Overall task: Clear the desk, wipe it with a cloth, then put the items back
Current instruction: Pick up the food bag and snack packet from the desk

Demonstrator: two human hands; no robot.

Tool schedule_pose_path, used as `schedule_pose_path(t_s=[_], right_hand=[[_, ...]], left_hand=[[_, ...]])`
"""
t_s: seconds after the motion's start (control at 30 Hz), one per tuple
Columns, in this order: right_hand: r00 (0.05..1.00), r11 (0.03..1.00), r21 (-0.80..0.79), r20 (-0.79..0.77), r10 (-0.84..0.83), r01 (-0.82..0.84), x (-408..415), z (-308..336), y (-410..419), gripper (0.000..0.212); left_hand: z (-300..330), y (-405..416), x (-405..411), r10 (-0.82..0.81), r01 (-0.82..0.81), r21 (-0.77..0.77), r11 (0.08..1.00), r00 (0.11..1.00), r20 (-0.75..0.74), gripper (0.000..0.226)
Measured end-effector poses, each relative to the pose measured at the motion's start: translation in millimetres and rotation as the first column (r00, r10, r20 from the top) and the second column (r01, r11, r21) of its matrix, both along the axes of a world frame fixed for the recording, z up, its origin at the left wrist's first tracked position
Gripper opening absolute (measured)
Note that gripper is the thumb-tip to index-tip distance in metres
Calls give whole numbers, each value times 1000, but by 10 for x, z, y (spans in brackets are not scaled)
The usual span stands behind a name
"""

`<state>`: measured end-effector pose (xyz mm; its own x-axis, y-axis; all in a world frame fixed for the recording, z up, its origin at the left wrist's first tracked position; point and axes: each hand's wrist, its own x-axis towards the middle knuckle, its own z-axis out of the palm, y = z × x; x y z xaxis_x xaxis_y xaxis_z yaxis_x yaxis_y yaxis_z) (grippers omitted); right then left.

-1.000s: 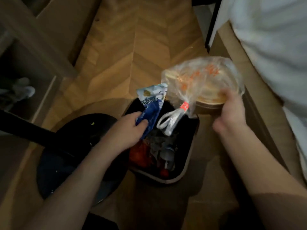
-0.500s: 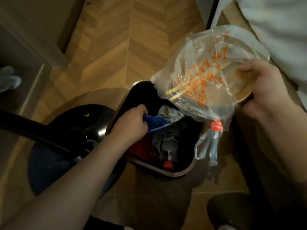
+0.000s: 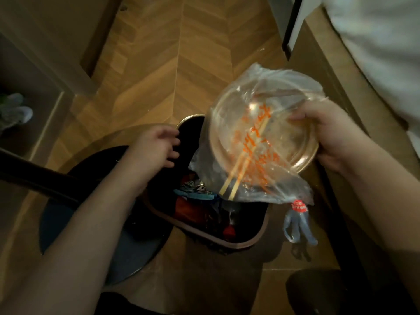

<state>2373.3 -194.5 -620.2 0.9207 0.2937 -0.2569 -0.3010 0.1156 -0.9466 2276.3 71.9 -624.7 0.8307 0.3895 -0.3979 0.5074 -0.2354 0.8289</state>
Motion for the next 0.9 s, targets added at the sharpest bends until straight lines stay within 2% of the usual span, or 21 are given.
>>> schedule_pose_path(t_s=[0.03, 0.07, 0.1, 0.17, 0.2, 0.27, 0.33, 0.4, 0.57, 0.67, 0.77, 0.83, 0.9], right_hand=[[999, 999, 3, 21, 33, -34, -4, -10, 70, 62], [997, 998, 4, 43, 67, -67, -12, -18, 146, 62], [993, 995, 12, 66, 94, -95, -23, -24, 225, 60], [988, 989, 68, 96, 121, -128, -57, -40, 370, 51], [987, 986, 98, 98, 128, -138, -82, -55, 427, 49], [980, 980, 95, 114, 163, -175, -129, -93, 500, 51], [964, 976, 7, 154, 216, -219, -160, -124, 492, 53], [945, 964, -91, 193, 264, -251, -165, -130, 455, 52], [899, 914, -267, 234, 370, -306, -103, -134, 407, 56], [843, 782, -500, 171, 509, -371, -87, -153, 402, 51], [771, 527, -744, 27, 637, -410, -122, -184, 433, 40], [718, 346, -819, -110, 688, -458, -193, -200, 476, 45], [674, 208, -864, -185, 715, -458, -248, -247, 506, 59]], left_hand=[[68, 23, -36, 44, -36, -117, 992, 997, 70, 23], [124, 38, -77, 28, -2, -205, 979, 992, 124, 24], [164, 54, -108, -38, 79, -252, 964, 985, 166, 37], [173, 86, -166, -170, 225, -233, 946, 957, 234, 62], [144, 92, -183, -220, 261, -163, 952, 947, 233, 69], [74, 87, -193, -288, 267, 126, 956, 937, 198, 74], [50, 62, -156, -301, 219, 346, 912, 932, 203, 57], [87, 25, -125, -288, 168, 413, 895, 924, 250, 40], [244, -87, -161, -346, 138, 576, 806, 899, 268, 36], [270, -98, -165, -364, 182, 649, 739, 918, 158, 35], [147, -130, -132, -431, 410, 587, 699, 895, -112, 30], [2, -156, -70, -479, 528, 512, 677, 845, -238, 23], [-154, -172, 9, -483, 571, 484, 663, 821, -306, 22]])
